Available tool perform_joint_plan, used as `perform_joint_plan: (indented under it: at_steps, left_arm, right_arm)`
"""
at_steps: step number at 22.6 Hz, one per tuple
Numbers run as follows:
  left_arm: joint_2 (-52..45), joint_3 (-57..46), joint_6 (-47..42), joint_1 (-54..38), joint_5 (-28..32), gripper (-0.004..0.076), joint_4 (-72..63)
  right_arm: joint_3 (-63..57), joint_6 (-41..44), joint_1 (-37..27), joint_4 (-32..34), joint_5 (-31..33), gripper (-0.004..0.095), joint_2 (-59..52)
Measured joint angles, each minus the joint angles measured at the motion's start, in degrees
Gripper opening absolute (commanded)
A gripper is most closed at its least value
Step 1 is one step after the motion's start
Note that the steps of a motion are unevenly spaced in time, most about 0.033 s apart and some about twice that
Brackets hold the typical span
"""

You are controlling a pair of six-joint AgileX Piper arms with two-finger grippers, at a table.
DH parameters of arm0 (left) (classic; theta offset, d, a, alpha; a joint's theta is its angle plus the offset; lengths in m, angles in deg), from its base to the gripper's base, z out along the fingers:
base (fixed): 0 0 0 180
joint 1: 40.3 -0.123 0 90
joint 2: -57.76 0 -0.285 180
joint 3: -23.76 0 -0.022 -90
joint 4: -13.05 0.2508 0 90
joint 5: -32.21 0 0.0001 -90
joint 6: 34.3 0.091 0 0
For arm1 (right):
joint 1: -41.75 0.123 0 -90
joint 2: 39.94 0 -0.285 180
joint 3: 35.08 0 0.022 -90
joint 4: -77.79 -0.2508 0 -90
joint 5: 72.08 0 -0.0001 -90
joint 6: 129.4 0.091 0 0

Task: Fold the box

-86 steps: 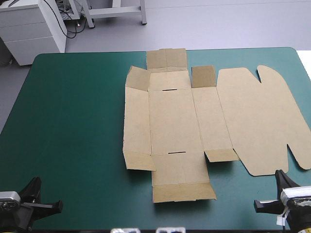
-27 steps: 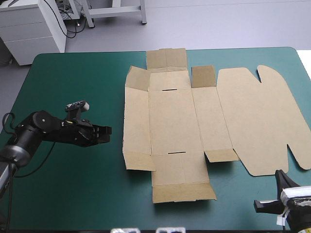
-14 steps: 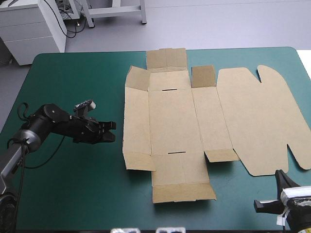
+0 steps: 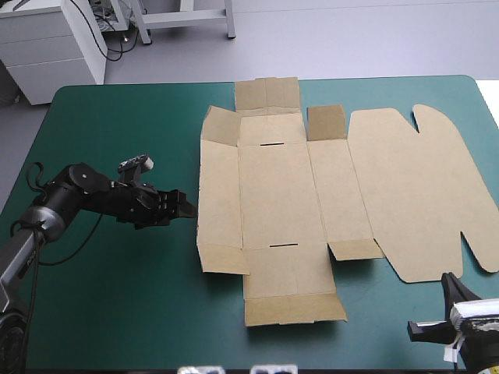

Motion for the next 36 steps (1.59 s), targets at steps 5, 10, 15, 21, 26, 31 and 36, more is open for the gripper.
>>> perform_joint_plan:
  at_steps: [5,10,15,21,26,31,36]
  left_arm:
    - [0.29,0.0,-0.63,0.0,0.97,0.0574,-0.2]
    - [6.43,0.04,-0.68,0.17,-0.15,0.0574,-6.78]
    - [12.19,0.11,1.72,4.08,-0.12,0.0568,-9.7]
    - [16.28,1.51,8.09,8.84,3.08,0.0539,-20.18]
    - [16.96,4.55,8.82,8.84,3.71,0.0172,-20.49]
    - [16.96,5.2,9.25,8.84,3.96,-0.0006,-19.72]
    - [17.32,5.37,8.06,8.84,3.43,-0.0008,-15.81]
  right_arm:
    - [0.0,0.0,0.0,0.0,0.0,-0.0019,0.0]
    - [0.0,0.0,0.0,0.0,0.0,-0.0019,0.0]
    - [0.0,0.0,0.0,0.0,0.0,-0.0019,0.0]
    - [0.0,0.0,0.0,0.0,0.0,-0.0019,0.0]
    - [0.0,0.0,0.0,-0.04,0.0,-0.0019,0.0]
    - [0.0,0.0,0.0,-0.04,0.0,-0.0019,0.0]
    - [0.0,0.0,0.0,-0.03,0.0,-0.0019,0.0]
